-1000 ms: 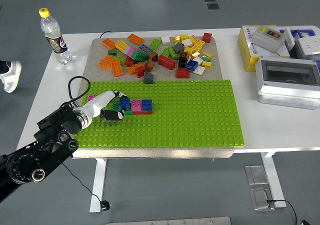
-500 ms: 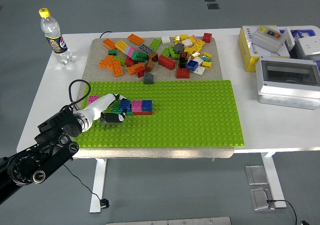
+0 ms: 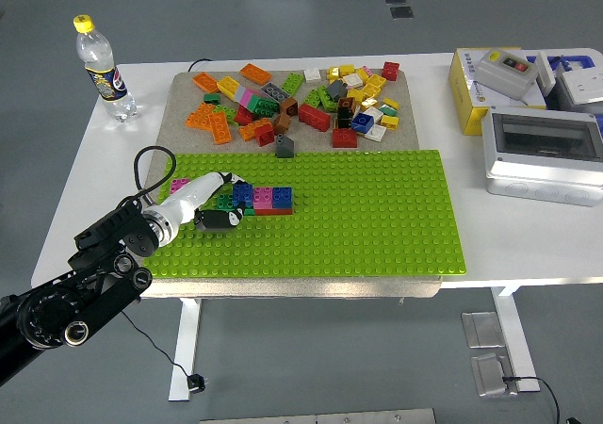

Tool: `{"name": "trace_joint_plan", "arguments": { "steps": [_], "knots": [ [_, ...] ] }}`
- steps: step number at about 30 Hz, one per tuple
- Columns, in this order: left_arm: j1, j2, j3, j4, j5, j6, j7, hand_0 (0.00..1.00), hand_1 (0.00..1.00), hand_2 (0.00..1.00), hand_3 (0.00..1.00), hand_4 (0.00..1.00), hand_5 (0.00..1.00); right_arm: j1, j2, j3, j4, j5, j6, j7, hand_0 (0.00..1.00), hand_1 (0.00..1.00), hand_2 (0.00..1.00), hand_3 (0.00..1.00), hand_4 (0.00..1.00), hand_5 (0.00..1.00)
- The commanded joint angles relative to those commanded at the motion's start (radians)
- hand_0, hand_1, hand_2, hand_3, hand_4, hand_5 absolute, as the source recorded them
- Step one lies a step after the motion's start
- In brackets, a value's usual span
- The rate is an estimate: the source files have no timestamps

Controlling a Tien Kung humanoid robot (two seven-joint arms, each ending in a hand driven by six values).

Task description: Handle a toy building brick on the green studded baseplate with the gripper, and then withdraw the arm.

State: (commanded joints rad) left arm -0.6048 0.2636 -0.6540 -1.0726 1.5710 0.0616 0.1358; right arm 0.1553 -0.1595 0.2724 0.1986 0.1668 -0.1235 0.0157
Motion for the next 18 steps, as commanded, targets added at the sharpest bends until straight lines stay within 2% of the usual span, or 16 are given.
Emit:
{"name": "trace_joint_plan", "arguments": {
  "steps": [11, 18],
  "knots": [
    [-0.005, -0.004, 0.016, 0.017, 0.001, -0.004, 0.003, 0.998, 0.955, 0.957, 0.575, 0.397, 0.249, 0.001, 0.001, 0.001, 0.0, 0.0, 0.001, 0.001, 0.71, 0.701, 0.754, 0.721, 0.528, 0.737],
    [-0.008, -0.007, 0.018, 0.026, 0.022, 0.008, 0.006, 0.998, 0.954, 0.957, 0.575, 0.395, 0.248, 0.002, 0.001, 0.0, 0.0, 0.001, 0.001, 0.0, 0.71, 0.701, 0.754, 0.721, 0.528, 0.737]
  ]
}}
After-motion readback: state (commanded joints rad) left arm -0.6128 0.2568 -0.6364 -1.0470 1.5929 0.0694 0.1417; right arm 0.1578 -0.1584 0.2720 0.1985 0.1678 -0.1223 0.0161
